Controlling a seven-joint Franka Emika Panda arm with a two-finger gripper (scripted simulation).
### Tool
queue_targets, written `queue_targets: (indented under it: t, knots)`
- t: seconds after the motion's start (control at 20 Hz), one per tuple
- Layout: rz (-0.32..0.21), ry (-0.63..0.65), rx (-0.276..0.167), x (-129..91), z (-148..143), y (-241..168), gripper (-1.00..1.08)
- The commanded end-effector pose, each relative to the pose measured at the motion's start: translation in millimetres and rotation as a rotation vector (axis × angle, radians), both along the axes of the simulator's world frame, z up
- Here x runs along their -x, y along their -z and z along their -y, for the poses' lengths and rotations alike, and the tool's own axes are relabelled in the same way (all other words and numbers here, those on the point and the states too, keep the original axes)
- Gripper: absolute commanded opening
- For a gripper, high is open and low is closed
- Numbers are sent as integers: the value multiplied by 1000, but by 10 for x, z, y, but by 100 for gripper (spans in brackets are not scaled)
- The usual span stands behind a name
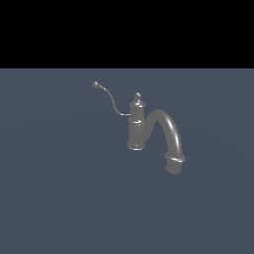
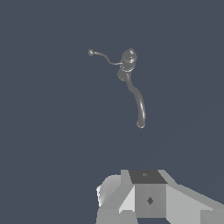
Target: Turn on the faucet by rotating a designated handle.
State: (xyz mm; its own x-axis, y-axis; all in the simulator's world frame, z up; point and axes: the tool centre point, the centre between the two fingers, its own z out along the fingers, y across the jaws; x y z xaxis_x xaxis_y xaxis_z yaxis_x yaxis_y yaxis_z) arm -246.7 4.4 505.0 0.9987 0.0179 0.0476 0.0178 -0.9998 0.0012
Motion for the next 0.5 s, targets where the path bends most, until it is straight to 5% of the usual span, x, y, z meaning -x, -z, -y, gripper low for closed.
queue_targets:
  t: [0.0,0.45]
  knots:
    - [0,0,0,0,0,0,-100]
    - [-1,44,-1,-55,-83,84,-100]
